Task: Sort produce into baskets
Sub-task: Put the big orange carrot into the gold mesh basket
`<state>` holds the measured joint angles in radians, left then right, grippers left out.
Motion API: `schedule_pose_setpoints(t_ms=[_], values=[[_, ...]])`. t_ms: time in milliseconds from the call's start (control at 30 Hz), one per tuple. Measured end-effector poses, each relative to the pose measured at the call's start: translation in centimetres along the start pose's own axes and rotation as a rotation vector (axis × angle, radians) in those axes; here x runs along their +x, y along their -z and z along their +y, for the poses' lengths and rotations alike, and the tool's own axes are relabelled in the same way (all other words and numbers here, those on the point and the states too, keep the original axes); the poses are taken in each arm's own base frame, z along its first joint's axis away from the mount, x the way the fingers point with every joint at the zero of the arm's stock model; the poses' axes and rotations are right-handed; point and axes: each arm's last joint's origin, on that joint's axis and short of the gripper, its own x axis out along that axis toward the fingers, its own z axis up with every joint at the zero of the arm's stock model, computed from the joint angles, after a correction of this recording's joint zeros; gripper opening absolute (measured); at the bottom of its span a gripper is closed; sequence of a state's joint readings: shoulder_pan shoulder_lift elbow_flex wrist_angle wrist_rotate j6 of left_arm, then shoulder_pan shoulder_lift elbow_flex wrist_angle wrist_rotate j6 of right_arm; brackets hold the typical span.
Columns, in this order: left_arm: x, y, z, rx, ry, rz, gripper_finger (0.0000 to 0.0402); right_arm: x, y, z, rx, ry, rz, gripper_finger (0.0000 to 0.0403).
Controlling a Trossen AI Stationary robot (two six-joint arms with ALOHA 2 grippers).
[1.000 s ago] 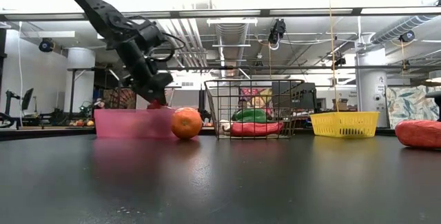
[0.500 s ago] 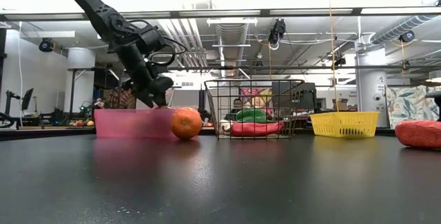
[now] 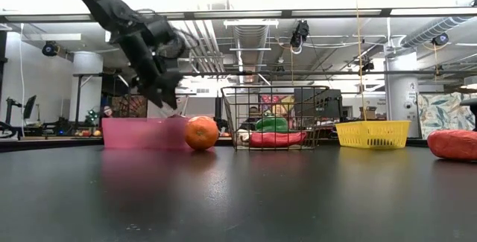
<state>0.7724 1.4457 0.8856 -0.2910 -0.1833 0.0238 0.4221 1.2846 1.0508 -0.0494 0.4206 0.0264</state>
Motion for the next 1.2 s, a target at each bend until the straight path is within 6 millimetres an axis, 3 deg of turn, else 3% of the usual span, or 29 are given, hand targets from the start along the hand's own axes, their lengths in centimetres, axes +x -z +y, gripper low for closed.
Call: schedule_pose_setpoints(t_ms=[233,633,900,1200], values=[[-5.1,-0.2,-2.4,0.002,0.099,-0.124,0.0313,0.0,0.2,-0.1,0.04,0.026,0.017,0.0325],[-13.0,2.7,-10.6,0.089,0.322,-0.294,0.0314,-0.4,2.8,-0.3,0.311,0.093,0.266,0.0325],[-16.3,5.6,-14.8,0.125,0.34,-0.358,0.0314,-0.6,5.1,0.0,0.537,0.079,0.512,0.0325],[-18.2,7.2,-16.3,0.119,0.339,-0.412,0.0314,0.5,8.3,1.1,0.761,0.194,0.897,0.0325]])
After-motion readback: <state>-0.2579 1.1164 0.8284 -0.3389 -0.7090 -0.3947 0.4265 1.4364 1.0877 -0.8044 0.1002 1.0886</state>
